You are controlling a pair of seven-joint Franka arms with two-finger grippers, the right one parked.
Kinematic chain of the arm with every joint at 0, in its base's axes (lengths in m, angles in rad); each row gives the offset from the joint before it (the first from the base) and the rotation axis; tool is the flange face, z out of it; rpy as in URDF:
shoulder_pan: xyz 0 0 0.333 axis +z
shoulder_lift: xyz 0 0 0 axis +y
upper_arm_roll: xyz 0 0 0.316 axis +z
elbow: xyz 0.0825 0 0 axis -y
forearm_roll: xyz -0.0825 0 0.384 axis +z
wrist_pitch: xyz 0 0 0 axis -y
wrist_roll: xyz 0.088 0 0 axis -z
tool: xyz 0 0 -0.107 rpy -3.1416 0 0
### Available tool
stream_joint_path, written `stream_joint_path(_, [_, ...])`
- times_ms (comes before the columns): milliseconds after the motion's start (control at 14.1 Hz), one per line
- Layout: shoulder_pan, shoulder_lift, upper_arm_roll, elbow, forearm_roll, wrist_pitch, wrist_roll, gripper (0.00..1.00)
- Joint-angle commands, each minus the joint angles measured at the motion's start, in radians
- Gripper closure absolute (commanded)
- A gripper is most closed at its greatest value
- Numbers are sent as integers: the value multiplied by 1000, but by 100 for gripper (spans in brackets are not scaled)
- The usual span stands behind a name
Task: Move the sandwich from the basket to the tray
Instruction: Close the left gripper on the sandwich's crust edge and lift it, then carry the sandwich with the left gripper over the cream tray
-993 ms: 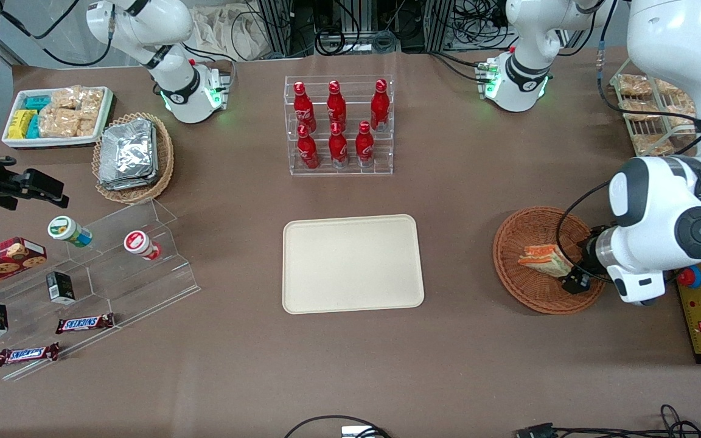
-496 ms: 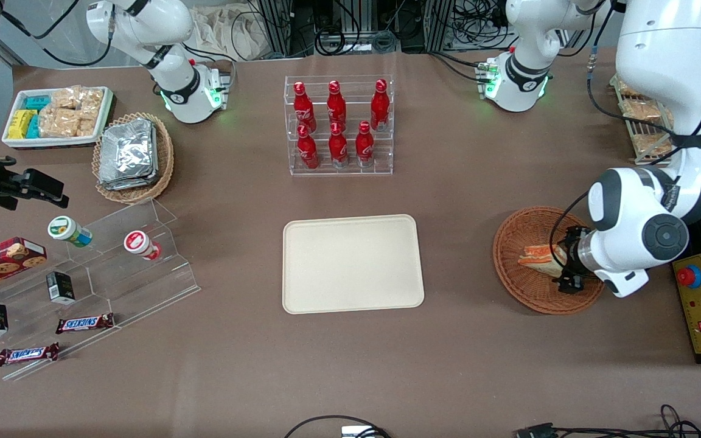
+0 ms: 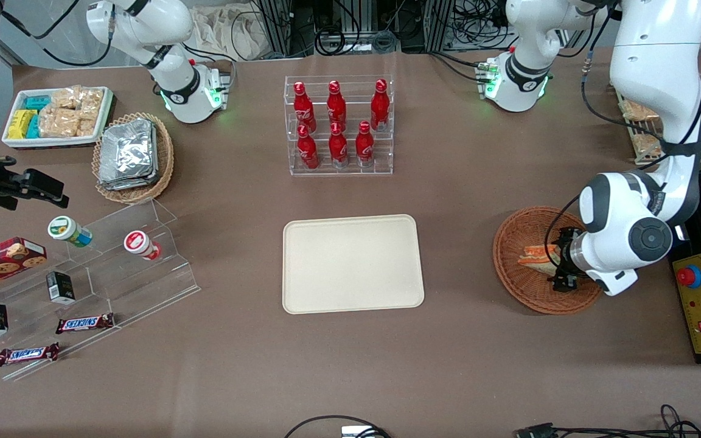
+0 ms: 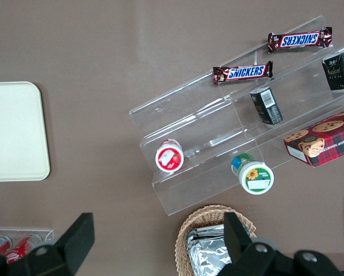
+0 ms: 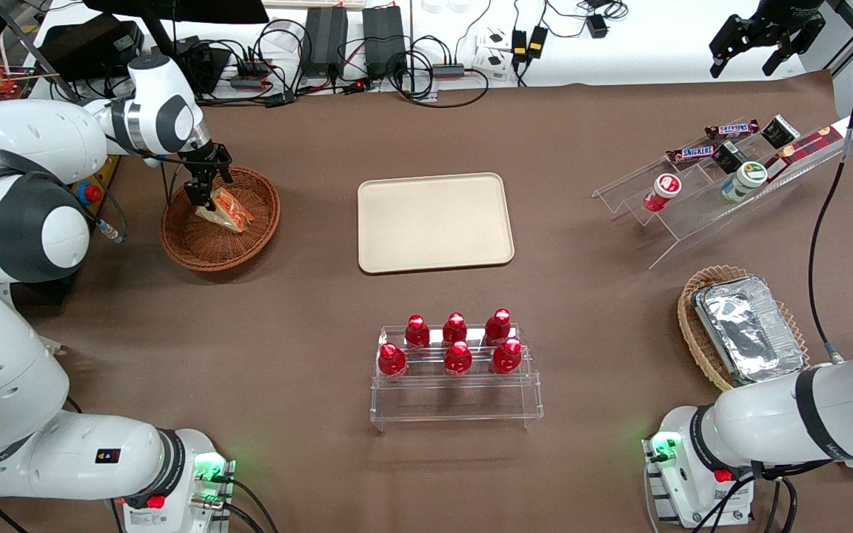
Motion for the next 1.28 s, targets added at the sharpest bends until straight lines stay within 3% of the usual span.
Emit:
stream_joint_path(0, [-1,15,-1,-18,-4,32,-14,0])
stream_joint_path(142, [-1,19,-1,-35,-4,74,-14,0])
stream_joint_path(213, [-1,19,1,-33,-4,76,-15,10])
stream_joint_path(284, [-1,15,1,-30,-4,74,-15,38])
stream_joint_path(355, [-1,12,1,-29,-4,69,-14,73])
stream_joint_path(426, [-1,9,1,-25,-4,65,-12,100])
stream_joint_path(638, [-1,2,-1,30,-1,5,0,100])
stream_joint_path(993, [-11,10,-7,253,7,-242,79,100])
stream_joint_path(1206, [-11,13,-114,445,-2,-462,208,100])
